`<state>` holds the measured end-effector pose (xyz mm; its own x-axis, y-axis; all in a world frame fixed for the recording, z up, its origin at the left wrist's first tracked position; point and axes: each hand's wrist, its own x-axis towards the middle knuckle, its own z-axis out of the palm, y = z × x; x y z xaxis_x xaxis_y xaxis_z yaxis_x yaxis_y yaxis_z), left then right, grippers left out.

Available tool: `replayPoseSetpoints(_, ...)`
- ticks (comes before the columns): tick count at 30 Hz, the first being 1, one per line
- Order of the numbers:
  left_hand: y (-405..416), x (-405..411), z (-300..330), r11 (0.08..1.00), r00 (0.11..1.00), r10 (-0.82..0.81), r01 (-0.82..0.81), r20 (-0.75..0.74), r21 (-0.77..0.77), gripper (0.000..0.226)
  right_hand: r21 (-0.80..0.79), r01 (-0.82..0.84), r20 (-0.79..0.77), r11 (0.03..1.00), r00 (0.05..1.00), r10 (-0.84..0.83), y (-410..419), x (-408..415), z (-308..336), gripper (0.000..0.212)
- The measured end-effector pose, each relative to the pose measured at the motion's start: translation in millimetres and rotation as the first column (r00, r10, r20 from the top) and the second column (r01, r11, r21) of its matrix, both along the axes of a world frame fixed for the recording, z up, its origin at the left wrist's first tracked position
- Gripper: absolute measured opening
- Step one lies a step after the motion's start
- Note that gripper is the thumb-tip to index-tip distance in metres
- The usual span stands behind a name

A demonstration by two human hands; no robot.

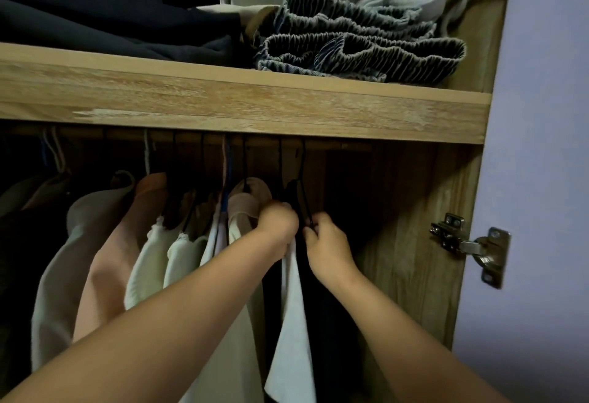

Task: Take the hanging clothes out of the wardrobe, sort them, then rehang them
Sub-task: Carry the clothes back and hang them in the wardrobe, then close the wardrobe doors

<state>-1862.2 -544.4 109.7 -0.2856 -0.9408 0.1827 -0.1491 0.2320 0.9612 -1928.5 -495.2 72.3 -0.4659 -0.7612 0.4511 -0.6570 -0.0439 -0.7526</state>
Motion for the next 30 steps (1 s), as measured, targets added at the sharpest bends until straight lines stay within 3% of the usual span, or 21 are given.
replayPoseSetpoints(5,13,4,-13,0.997,0.995,0.084,-0.083,0.060,-0.008,0.039,0.085,0.043,-0.093,0.995,0.995,-0.035,32,8,-5,0.045)
replayPoseSetpoints(10,45,29,-19,0.985,0.957,0.038,0.013,0.287,-0.175,0.033,0.252,0.080,-0.175,0.964,0.984,-0.036,72,15,-12,0.041)
replayPoseSetpoints(14,88,50,-24,0.978,0.933,0.004,0.072,0.360,-0.196,0.012,0.379,0.139,-0.301,0.915,0.954,-0.020,102,20,-17,0.042)
replayPoseSetpoints(16,110,65,-30,0.968,0.913,0.011,0.092,0.408,-0.233,0.020,0.429,0.155,-0.339,0.890,0.941,0.000,116,24,-19,0.041)
replayPoseSetpoints(21,150,115,-52,0.929,0.781,0.119,0.131,0.613,-0.347,0.028,0.487,0.173,-0.417,0.856,0.907,0.054,148,48,-29,0.040)
replayPoseSetpoints(30,190,209,-85,0.953,0.581,0.210,0.057,0.786,-0.296,0.035,0.621,0.074,-0.455,0.780,0.845,0.283,191,120,-53,0.033)
